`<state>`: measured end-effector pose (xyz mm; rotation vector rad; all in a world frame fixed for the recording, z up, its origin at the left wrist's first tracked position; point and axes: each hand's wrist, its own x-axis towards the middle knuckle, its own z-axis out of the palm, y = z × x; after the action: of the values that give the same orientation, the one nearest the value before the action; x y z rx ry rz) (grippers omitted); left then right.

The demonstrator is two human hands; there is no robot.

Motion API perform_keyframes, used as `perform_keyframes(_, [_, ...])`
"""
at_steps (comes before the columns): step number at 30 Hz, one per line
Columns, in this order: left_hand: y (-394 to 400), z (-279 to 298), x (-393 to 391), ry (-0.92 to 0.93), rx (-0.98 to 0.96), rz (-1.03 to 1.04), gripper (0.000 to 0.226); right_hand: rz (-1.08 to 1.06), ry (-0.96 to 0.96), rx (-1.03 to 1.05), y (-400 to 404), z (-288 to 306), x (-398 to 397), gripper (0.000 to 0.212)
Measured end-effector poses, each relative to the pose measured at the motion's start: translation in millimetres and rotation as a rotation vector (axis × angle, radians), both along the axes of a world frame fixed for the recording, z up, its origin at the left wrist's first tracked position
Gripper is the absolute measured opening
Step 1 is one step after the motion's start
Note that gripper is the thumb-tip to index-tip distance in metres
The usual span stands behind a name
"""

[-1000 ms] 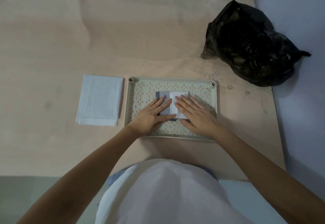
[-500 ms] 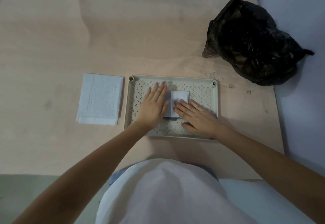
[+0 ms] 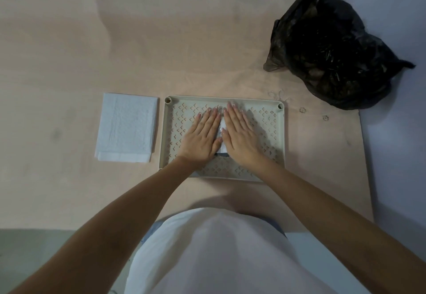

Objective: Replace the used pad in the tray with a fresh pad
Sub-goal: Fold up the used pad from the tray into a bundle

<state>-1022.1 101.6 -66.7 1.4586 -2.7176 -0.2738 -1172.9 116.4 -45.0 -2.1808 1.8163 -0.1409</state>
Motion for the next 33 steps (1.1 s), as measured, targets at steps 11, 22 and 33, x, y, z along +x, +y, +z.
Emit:
perform_keyframes(11, [-2.1,-2.1,0.3,0.044,0.011,-0.005,0.061,0.115,0.179,-0.066,5.2,-24.5,-7.7,0.06])
perform_keyframes(22, [-2.5,-3.8,0.0,-0.007,0.08,0.006,0.061,0.097,0.195,-0.082,4.6,-28.4,-4.3,0.061])
perform_keyframes(33, [12.6,36.4,0.4,0.462,0.296,0.649,0.045,0.085,0.176,-0.114,4.2,-30.4,-6.8,0.061])
